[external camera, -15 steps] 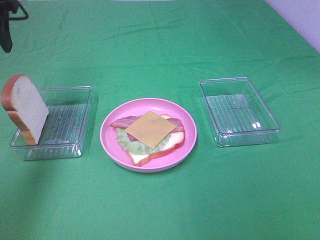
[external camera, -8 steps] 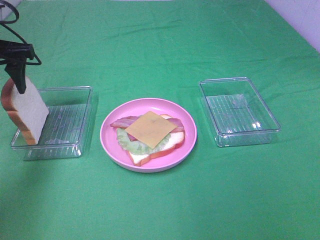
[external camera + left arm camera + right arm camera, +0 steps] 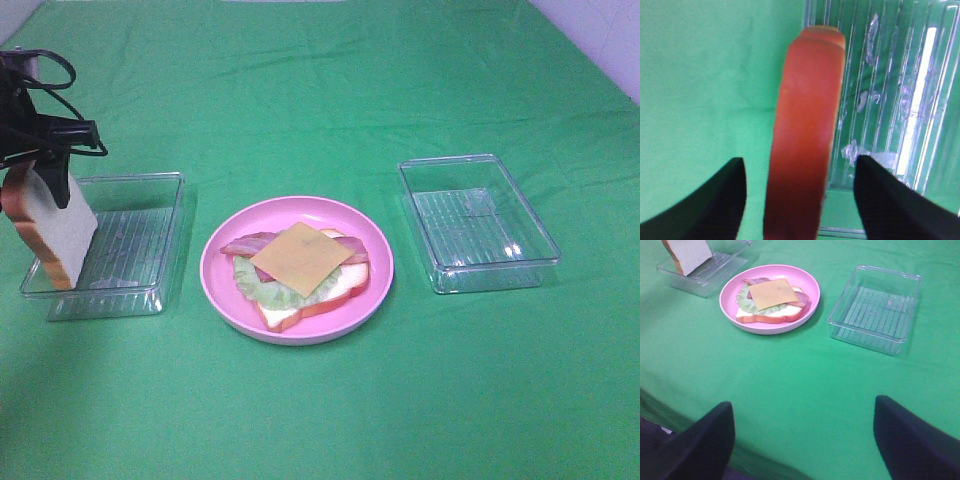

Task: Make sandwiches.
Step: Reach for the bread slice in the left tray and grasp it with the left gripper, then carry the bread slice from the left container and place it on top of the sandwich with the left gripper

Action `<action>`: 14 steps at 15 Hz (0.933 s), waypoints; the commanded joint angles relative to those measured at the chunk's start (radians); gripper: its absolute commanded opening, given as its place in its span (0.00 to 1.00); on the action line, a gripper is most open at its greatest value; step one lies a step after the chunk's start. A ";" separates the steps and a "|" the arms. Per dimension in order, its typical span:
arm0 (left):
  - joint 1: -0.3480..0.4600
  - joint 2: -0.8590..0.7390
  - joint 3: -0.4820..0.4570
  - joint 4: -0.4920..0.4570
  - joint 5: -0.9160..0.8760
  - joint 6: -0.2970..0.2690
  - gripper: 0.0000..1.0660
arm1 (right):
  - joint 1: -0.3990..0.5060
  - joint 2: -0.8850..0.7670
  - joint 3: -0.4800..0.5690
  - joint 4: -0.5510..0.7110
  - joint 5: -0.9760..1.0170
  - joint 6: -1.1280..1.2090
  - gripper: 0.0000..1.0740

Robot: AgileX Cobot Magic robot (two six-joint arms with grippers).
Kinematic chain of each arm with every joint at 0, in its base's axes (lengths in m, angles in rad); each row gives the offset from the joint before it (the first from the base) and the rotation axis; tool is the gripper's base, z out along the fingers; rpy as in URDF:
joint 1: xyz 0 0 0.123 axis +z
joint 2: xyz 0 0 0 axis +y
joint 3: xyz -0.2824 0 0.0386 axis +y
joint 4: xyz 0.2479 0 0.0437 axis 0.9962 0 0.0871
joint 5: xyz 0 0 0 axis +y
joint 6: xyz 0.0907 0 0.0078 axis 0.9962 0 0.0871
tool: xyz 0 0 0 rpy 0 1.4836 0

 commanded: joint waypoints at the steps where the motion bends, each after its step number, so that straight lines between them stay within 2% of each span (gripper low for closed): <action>1: -0.003 0.002 0.009 0.000 -0.011 -0.011 0.38 | 0.001 -0.015 0.004 -0.001 -0.006 -0.006 0.68; 4: -0.003 0.002 0.009 -0.002 -0.021 -0.011 0.11 | 0.001 -0.015 0.004 -0.001 -0.006 -0.006 0.68; 6: -0.003 0.001 0.009 -0.002 -0.021 -0.011 0.00 | 0.001 -0.015 0.004 -0.001 -0.006 -0.006 0.68; 11: -0.003 -0.044 0.009 -0.034 0.020 -0.007 0.00 | 0.001 -0.015 0.004 -0.001 -0.006 -0.006 0.68; 13: -0.003 -0.113 0.009 -0.108 0.013 0.004 0.00 | 0.001 -0.015 0.004 -0.001 -0.006 -0.006 0.68; 14: -0.010 -0.145 0.009 -0.212 0.003 0.066 0.00 | 0.001 -0.015 0.004 -0.001 -0.006 -0.006 0.68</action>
